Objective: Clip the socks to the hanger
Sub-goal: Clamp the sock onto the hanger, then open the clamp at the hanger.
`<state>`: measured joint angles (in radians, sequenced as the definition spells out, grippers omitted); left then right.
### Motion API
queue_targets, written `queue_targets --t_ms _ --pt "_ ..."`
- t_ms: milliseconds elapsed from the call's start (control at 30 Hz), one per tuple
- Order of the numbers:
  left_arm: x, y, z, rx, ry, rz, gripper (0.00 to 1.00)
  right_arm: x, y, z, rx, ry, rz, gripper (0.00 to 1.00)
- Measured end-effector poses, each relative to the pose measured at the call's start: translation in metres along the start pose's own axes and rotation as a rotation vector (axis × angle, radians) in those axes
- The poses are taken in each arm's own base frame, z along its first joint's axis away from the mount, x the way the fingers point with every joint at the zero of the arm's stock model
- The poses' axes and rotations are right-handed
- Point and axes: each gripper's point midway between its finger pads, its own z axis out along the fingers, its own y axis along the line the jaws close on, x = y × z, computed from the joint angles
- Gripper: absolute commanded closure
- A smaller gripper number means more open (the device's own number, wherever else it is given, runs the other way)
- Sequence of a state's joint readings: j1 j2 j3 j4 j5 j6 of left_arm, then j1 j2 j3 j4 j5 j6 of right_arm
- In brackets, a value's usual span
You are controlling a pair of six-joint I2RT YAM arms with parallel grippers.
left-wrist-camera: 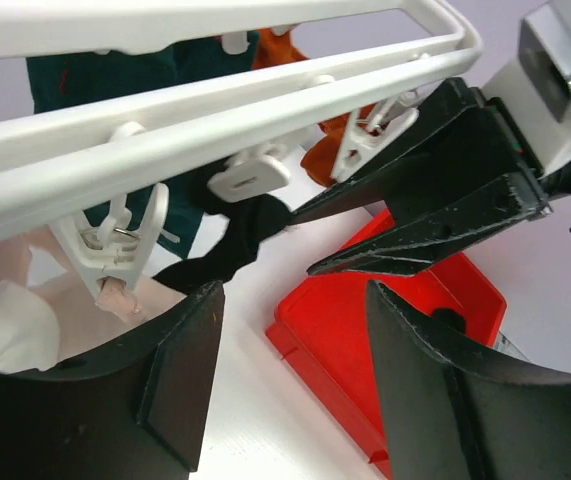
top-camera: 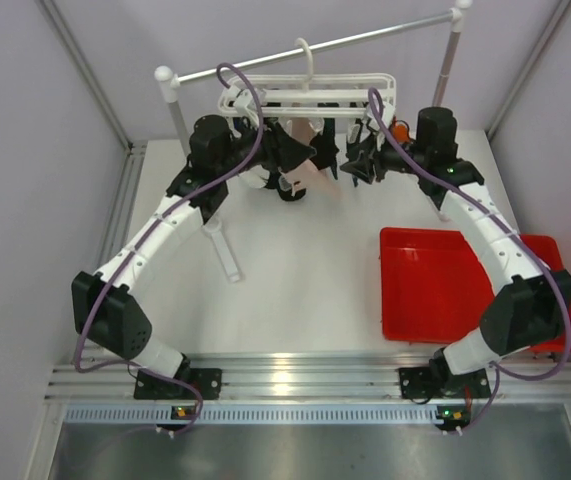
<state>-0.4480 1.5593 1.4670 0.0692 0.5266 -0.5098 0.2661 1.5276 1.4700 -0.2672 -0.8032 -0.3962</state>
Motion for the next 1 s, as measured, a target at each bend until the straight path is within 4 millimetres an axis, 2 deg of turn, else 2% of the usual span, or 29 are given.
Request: queue_targets --t_ms 133,267,467,733,1000 --pt "-0.007 -0.011 -0.012 0.015 -0.022 0.042 0.37 0.004 0.007 -0.009 0.024 0.005 0.031 0.56" --pt "-0.011 -0.019 -0.018 0.038 -0.037 0.086 0.38 0.000 0.015 -0.023 0.059 -0.026 0.056 0.55" --pt "0.000 -0.025 -0.020 0.105 -0.011 0.128 0.38 -0.013 0.013 -0.044 0.140 -0.129 0.058 0.50" --pt "0.006 -0.043 -0.023 0.221 0.006 0.189 0.40 -0.041 -0.018 -0.040 0.234 -0.275 -0.003 0.50" --pt "0.010 -0.058 -0.024 0.303 0.017 0.242 0.40 -0.033 -0.040 -0.022 0.256 -0.315 -0.013 0.55"
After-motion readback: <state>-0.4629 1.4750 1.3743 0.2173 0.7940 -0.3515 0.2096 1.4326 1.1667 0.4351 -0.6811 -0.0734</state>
